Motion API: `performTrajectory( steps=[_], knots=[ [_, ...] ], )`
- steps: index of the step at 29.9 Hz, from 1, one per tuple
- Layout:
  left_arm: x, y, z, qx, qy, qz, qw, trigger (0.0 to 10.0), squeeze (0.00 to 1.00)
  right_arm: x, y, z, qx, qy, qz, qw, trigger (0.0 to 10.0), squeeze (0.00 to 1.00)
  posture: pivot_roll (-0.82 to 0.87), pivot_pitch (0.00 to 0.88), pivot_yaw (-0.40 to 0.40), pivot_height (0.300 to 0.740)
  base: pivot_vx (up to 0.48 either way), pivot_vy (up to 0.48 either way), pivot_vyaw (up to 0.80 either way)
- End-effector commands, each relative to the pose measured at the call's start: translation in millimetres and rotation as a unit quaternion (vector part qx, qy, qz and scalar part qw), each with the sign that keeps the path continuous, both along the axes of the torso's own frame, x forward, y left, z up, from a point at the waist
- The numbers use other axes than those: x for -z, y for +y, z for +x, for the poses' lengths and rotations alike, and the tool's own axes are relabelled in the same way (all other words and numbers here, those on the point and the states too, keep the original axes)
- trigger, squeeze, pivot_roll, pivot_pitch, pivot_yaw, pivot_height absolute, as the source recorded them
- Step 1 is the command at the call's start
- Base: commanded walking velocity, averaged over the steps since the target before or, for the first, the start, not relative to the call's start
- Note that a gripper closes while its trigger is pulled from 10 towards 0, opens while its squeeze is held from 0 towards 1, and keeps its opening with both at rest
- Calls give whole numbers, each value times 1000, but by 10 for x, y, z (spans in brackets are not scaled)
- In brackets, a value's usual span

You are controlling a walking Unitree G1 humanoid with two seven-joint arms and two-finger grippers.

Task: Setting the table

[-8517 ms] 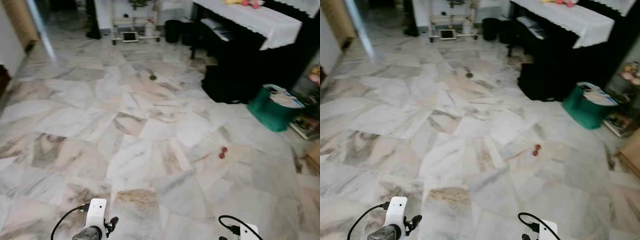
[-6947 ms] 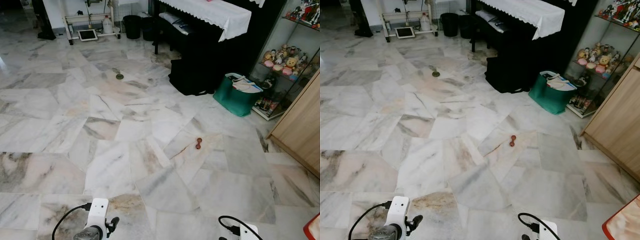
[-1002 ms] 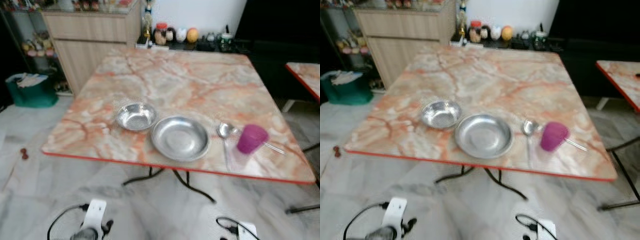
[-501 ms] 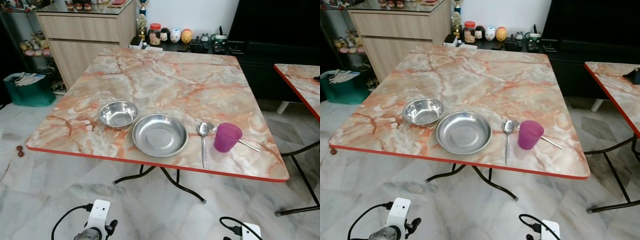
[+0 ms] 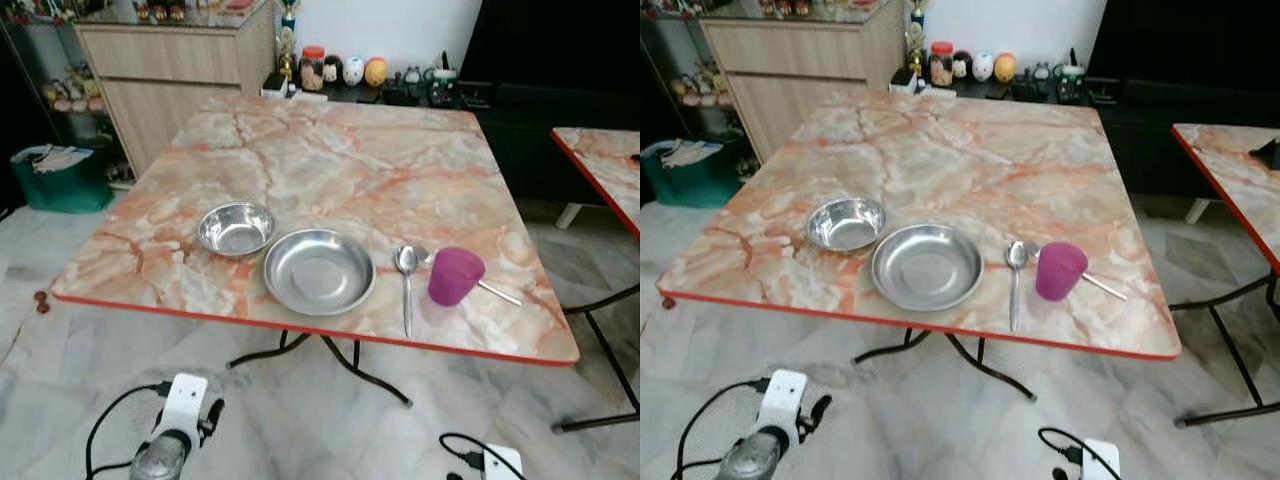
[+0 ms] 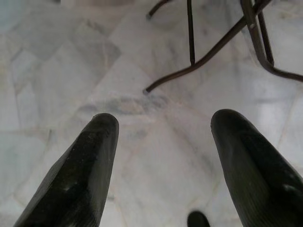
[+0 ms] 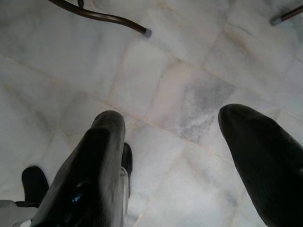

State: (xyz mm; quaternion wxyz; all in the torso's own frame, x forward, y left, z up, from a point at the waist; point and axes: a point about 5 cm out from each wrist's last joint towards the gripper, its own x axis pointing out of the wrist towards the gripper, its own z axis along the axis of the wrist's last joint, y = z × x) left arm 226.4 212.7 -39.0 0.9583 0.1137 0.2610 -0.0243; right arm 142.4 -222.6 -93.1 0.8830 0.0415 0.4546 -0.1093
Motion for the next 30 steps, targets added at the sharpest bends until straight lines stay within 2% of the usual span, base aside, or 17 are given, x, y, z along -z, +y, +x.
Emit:
performTrajectory(
  steps=[1, 7, 9, 10, 11, 12, 15, 17, 19, 21, 22, 24, 25, 29, 30],
  knots=[
    [-54, 18, -3, 11, -26, -2, 1000, 10000, 0, -9, -33, 0, 9, -4, -2, 1000, 10000, 0, 117, 0, -51, 740, 0, 0, 0],
    [-198, 29, -197, 21, -86, -21, 996, 10000, 0, -10, -41, -2, 9, -5, -2, 1000, 10000, 0, 129, 0, -49, 740, 0, 0, 0],
    [-334, 77, -282, 4, -116, -22, 993, 10000, 0, -10, -43, -3, 8, -4, -3, 1000, 10000, 0, 133, 0, -49, 740, 0, 0, 0],
    [-334, 77, -282, 4, -116, -22, 993, 10000, 0, -10, -43, -3, 8, -4, -3, 1000, 10000, 0, 133, 0, -49, 740, 0, 0, 0],
    [-434, 109, -321, -6, -133, -21, 991, 10000, 0, -11, -42, -2, 5, -4, -4, 1000, 10000, 0, 133, 0, -49, 740, 0, 0, 0],
    [-434, 109, -321, -6, -133, -21, 991, 10000, 0, -11, -42, -2, 5, -4, -4, 1000, 10000, 0, 133, 0, -49, 740, 0, 0, 0],
    [-596, 111, -385, -5, -149, -19, 989, 10000, 0, -10, -41, -4, 2, -3, -5, 1000, 10000, 0, 146, 0, -54, 740, 0, 0, 0],
    [-791, 120, -407, -8, -173, -13, 985, 10000, 0, -10, -43, -5, 5, -4, -6, 1000, 10000, 0, 144, 0, -51, 740, 0, 0, 0],
    [-902, 132, -397, -14, -187, -9, 982, 10000, 0, -11, -46, -5, 6, -4, -6, 1000, 10000, 0, 147, 0, -50, 740, 0, 0, 0],
    [-1106, 139, -270, -25, -222, -8, 975, 10000, 0, -12, -49, -4, 7, -4, -7, 1000, 10000, 0, 155, 0, -52, 740, 0, 0, 0],
    [-1124, 135, -255, -26, -224, -10, 974, 10000, 0, -12, -50, -3, 6, -4, -7, 1000, 10000, 0, 155, 0, -52, 740, 0, 0, 0],
    [-1298, 51, -27, -18, -259, -19, 966, 10000, 0, -13, -49, 2, 5, -3, -7, 1000, 10000, 0, 165, 0, -59, 740, 0, 0, 0],
    [-1352, 21, 35, -17, -267, -25, 963, 10000, 0, -13, -48, 2, 5, -3, -7, 1000, 10000, 0, 164, 0, -59, 740, 0, 0, 0],
    [-1515, -160, 237, 13, -281, -54, 958, 10000, 0, -12, -43, 4, 6, -3, -7, 1000, 10000, 0, 156, 0, -54, 740, 0, 0, 0],
    [-1525, -243, 341, 15, -271, -75, 960, 10000, 0, -13, -43, 7, 9, -4, -7, 1000, 10000, 0, 154, 0, -51, 740, 0, 0, 0]
  ],
)
